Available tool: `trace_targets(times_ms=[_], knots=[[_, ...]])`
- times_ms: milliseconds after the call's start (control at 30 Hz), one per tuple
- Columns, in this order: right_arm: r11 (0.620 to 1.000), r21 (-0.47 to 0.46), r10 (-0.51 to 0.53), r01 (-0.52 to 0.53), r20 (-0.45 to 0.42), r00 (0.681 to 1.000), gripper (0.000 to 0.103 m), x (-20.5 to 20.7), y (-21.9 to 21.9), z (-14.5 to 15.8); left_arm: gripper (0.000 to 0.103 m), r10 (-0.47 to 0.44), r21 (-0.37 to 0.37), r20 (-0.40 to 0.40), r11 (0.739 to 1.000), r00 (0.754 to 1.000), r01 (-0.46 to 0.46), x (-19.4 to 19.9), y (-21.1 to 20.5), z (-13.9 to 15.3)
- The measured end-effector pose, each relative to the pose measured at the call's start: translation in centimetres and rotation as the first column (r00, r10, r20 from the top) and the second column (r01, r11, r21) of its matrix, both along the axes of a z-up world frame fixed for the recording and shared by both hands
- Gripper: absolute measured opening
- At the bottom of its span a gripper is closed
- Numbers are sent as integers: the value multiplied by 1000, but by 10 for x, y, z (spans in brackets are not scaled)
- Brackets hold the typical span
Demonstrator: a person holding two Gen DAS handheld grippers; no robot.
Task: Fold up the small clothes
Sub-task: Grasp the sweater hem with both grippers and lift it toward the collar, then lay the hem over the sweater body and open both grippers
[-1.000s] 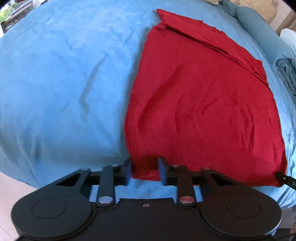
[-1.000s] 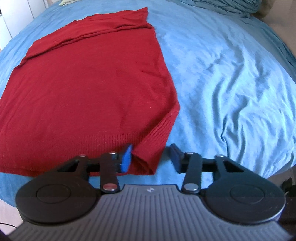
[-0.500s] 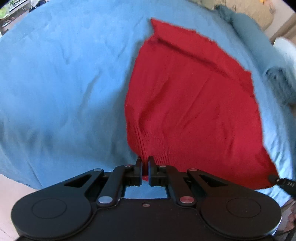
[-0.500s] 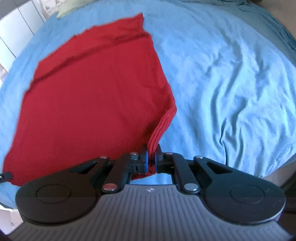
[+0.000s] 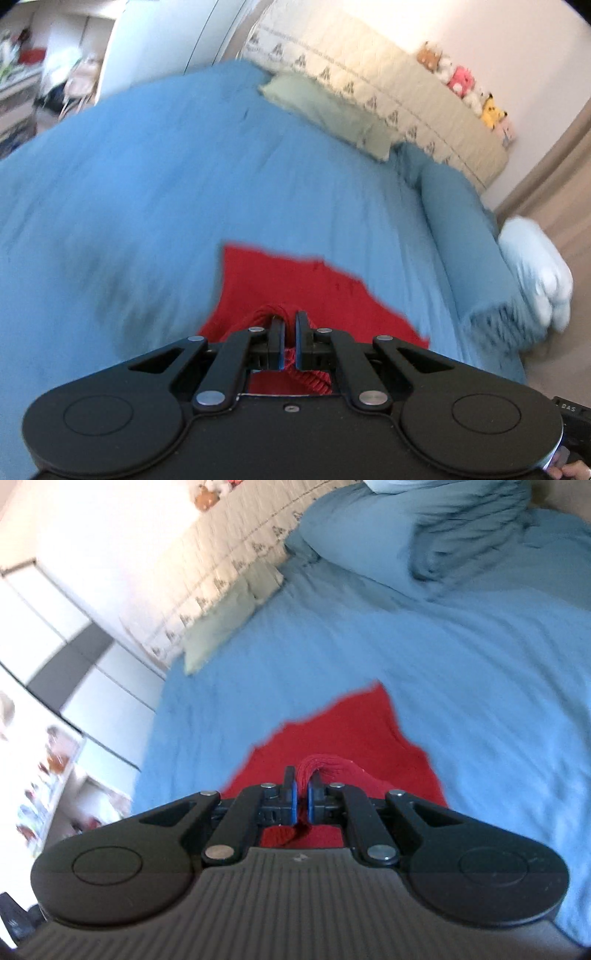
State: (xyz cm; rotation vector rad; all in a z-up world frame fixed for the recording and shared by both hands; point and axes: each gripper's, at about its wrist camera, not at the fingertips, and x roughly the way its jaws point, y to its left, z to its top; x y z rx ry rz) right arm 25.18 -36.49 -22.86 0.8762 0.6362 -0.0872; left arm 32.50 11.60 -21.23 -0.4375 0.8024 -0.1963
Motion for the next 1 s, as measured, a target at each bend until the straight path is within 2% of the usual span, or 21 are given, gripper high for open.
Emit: trace_targets(times_ms=[100, 167, 267, 333, 400, 500, 700, 767, 800, 833, 867, 900, 933, 967, 1000], knots=[[999, 45, -9, 9, 3, 1000, 21, 70, -14, -12, 4, 41, 7, 42, 999, 998, -41, 56, -17, -12], [1000, 30, -3, 3, 7, 1000, 21, 118, -21, -29, 4, 72, 11, 51, 997, 996, -73, 93, -28, -33], [1000, 6, -1, 1, -14, 1000, 21, 176, -22, -68, 4, 111, 49, 16, 992, 994, -112, 140, -43, -73], [1000, -23, 3, -4, -46, 999, 21, 210, -23, -100, 4, 133, 71, -18, 989, 991, -131, 159, -48, -98], [999, -38, 5, -8, -71, 997, 21, 228, -23, -123, 4, 164, 73, -46, 984, 985, -160, 171, -48, -117], [999, -37, 5, -7, -69, 998, 21, 244, -27, -138, 4, 184, 62, -41, 981, 982, -181, 181, -48, -125], [999, -39, -26, 25, -48, 998, 21, 259, -38, -136, 4, 167, 105, -17, 981, 986, -164, 202, -60, -120], [997, -80, -23, 17, -78, 997, 21, 269, -34, -140, 5, 160, 120, -22, 980, 987, -156, 208, -62, -124], [995, -103, -13, 4, -87, 996, 25, 272, -31, -142, 7, 161, 129, -33, 979, 986, -156, 211, -64, -126], [992, -122, -2, -10, -98, 995, 25, 276, -29, -144, 19, 167, 137, -41, 978, 985, -160, 212, -65, -127], [990, -143, -2, -14, -115, 993, 37, 279, -27, -146, 33, 173, 145, -42, 976, 984, -165, 211, -65, -125], [988, -154, -1, -18, -121, 993, 65, 279, -27, -147, 66, 178, 155, -34, 973, 983, -171, 207, -66, -122], [984, -179, -8, -13, -115, 993, 78, 276, -25, -144, 87, 189, 172, -14, 968, 982, -183, 200, -67, -117], [975, -220, -27, 7, -86, 996, 94, 268, -24, -138, 92, 200, 193, 19, 961, 980, -200, 189, -69, -109], [967, -256, -33, 19, -54, 998, 102, 261, -21, -132, 95, 198, 212, 56, 955, 979, -205, 175, -71, -102]])
